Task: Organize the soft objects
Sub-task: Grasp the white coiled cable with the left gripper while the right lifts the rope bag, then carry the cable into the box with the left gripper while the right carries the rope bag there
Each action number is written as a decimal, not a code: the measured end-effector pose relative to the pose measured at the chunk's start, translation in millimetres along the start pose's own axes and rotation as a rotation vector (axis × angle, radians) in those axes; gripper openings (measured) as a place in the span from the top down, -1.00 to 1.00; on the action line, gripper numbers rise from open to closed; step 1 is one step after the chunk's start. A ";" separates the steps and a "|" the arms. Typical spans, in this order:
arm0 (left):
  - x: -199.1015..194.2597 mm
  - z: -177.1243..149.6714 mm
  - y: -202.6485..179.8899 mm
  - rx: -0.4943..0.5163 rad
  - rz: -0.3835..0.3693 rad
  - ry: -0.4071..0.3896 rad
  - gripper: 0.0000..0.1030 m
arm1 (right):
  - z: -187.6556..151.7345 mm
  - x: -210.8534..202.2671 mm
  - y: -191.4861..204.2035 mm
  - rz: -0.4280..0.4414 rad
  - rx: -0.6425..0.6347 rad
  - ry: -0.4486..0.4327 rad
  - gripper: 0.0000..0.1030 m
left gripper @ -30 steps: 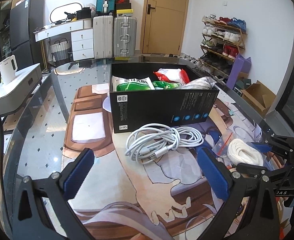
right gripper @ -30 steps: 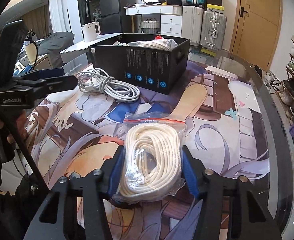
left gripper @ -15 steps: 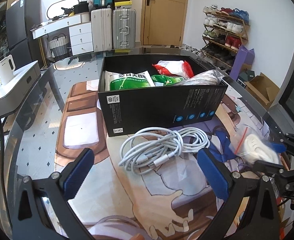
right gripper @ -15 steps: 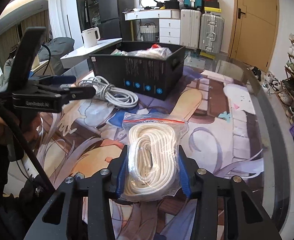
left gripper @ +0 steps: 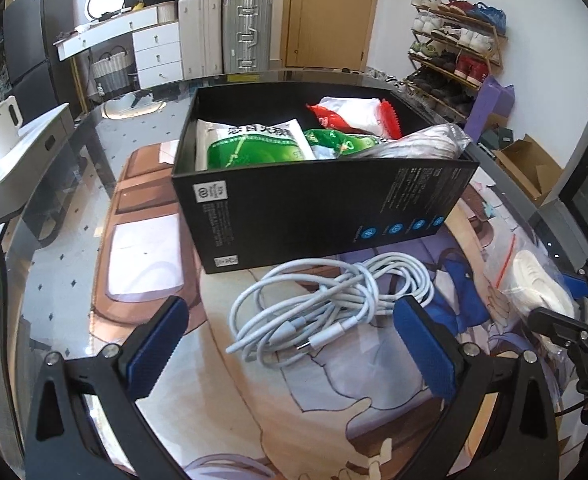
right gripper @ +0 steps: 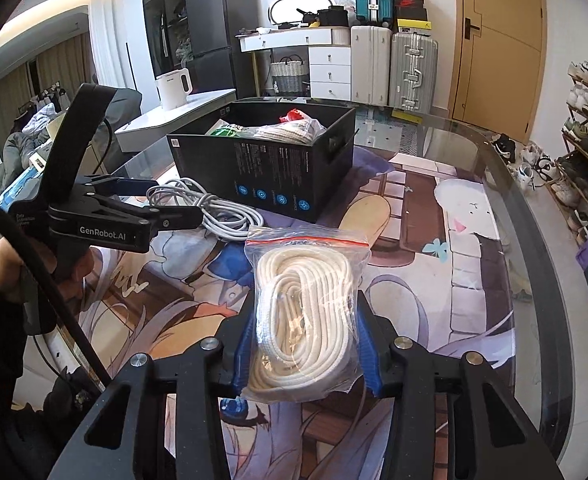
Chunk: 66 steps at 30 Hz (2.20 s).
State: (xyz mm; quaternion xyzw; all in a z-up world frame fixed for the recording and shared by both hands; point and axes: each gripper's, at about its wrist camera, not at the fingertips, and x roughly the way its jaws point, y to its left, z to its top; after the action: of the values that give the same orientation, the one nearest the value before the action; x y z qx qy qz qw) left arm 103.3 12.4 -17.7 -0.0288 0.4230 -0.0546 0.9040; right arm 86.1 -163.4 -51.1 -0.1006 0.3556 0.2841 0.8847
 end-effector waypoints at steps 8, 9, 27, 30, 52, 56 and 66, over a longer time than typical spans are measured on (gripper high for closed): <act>0.8 -1.2 0.3 0.009 -0.073 0.011 -0.26 | 0.1 1.7 -0.7 0.004 0.001 0.003 0.15; -0.1 -2.1 -0.3 0.013 -0.081 0.009 -0.24 | 0.1 1.8 -0.9 0.005 0.000 0.003 0.15; -29.4 -18.7 -1.2 0.061 -0.165 -0.033 0.65 | 2.6 -7.1 9.6 -0.003 -0.018 -0.011 0.15; -31.6 -22.4 -1.2 0.070 -0.171 -0.031 0.70 | 3.7 -9.2 11.9 -0.004 -0.023 -0.015 0.15; -93.8 -28.1 18.5 0.019 -0.208 -0.184 0.74 | 19.4 -36.2 27.8 -0.022 -0.061 -0.085 0.15; -103.4 -25.2 17.7 0.019 -0.216 -0.209 0.74 | 23.4 -40.1 29.1 -0.026 -0.066 -0.097 0.15; -127.2 -15.4 15.8 0.018 -0.222 -0.270 0.75 | 34.3 -46.5 31.9 -0.030 -0.081 -0.131 0.15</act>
State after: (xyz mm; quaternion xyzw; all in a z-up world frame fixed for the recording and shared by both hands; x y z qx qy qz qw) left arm 11.7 43.7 67.8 -0.0742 0.2912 -0.1535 0.9413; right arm 60.2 -144.3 6.6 -0.1227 0.2838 0.2907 0.9055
